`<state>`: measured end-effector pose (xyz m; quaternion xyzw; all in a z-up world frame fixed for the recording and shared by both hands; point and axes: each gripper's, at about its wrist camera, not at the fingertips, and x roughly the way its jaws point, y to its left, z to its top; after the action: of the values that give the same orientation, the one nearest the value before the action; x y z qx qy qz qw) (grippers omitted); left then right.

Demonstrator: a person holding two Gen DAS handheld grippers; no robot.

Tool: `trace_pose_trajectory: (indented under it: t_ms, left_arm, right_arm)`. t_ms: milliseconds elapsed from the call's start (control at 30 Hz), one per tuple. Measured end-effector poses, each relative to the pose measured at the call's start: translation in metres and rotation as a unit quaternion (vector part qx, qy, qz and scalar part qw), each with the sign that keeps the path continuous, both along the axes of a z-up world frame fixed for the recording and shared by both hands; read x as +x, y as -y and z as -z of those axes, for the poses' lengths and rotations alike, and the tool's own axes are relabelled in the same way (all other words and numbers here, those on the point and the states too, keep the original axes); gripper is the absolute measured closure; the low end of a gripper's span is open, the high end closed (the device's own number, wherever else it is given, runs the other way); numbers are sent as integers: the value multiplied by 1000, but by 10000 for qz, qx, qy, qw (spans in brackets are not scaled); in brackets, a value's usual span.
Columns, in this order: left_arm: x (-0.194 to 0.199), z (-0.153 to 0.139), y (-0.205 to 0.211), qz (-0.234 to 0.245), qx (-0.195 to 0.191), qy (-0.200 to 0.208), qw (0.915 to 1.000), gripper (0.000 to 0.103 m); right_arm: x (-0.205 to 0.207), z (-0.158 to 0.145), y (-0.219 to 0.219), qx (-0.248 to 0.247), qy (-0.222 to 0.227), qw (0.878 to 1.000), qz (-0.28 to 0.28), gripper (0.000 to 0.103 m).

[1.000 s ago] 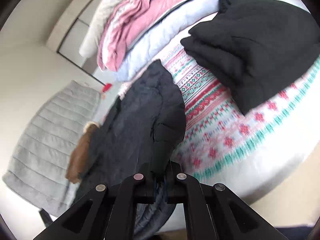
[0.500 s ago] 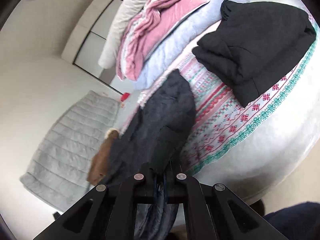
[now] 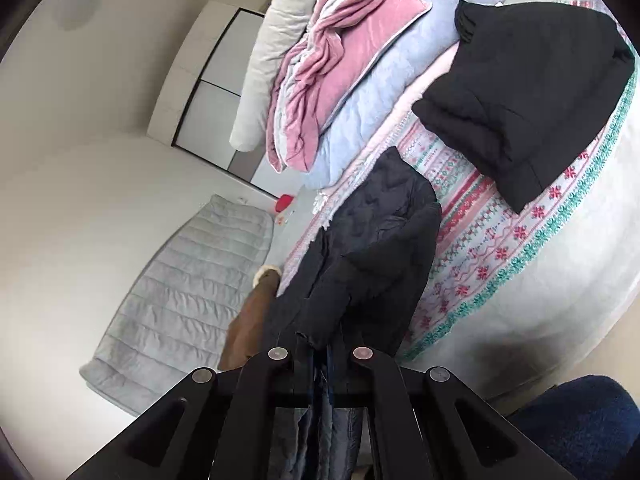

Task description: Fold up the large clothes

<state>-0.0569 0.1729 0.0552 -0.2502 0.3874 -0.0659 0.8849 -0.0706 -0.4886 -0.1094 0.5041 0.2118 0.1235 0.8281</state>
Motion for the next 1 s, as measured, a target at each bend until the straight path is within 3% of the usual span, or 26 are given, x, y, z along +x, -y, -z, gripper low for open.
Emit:
trace_pose_trajectory:
  t_ms: [200, 333, 533, 800, 900, 1000]
  left_arm:
    - [13, -6, -1, -86, -50, 99, 9999, 99]
    - [36, -10, -4, -118, -192, 68, 9997, 99]
    - [88, -29, -8, -246, -325, 156, 9990, 99]
    - [223, -53, -7, -636, -389, -28, 9972, 99]
    - [290, -56, -1, -893, -346, -177, 9952, 99]
    - [358, -45, 12, -994, -131, -405, 9941, 99]
  right_arm:
    - [7, -6, 5, 1, -3, 9999, 114, 100]
    - [20, -7, 8, 260, 84, 9995, 157, 100]
    - [68, -31, 13, 397, 216, 9987, 245, 100]
    - [206, -66, 28, 528, 26, 9977, 425, 100]
    - [285, -66, 34, 453, -351, 9967, 583, 100]
    - [354, -46, 39, 430, -851, 9928, 726, 100]
